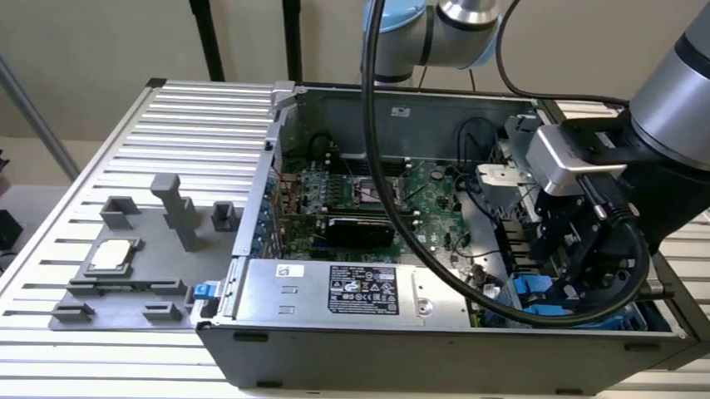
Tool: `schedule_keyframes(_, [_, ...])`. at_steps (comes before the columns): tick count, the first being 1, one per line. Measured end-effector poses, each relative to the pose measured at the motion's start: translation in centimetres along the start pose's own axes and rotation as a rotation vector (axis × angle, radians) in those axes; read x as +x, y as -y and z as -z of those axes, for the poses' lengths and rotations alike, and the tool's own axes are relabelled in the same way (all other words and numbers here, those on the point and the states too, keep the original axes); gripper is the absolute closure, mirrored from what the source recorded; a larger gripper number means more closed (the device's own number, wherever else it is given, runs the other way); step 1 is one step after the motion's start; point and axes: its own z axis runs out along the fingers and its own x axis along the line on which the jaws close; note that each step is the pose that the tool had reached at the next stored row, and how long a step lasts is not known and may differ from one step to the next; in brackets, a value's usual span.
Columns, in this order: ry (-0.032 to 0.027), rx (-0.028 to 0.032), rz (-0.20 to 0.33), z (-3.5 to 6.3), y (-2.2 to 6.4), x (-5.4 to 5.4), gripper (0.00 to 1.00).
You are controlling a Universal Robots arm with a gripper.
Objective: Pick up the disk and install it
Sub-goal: 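Insert the first disk wire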
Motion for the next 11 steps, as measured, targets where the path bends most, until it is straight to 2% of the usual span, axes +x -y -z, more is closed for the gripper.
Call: schedule_keyframes(11, [0.0001,0.0,0.0,0.14,0.0,-0.01,0.0])
